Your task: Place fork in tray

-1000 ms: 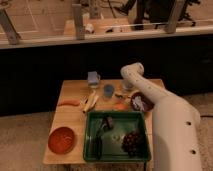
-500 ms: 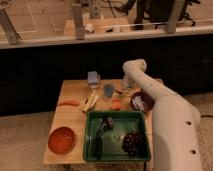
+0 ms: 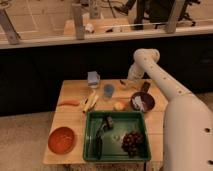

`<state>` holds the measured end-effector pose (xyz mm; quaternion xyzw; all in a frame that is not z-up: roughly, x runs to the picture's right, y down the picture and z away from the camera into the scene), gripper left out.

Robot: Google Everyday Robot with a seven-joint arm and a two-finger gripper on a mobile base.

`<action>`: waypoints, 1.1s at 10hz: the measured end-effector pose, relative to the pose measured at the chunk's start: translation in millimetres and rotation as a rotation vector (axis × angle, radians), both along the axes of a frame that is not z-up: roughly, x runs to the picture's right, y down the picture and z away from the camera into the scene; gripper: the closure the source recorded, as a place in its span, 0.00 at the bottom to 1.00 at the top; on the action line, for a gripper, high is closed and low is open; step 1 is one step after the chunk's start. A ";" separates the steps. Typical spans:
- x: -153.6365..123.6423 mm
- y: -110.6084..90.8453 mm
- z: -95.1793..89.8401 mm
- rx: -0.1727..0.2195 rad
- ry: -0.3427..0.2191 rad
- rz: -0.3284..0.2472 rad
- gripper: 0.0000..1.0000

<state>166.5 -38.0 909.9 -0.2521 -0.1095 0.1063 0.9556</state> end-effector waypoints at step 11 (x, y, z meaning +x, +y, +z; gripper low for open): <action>-7.9 7.8 -89.4 -0.052 -0.229 -0.001 0.98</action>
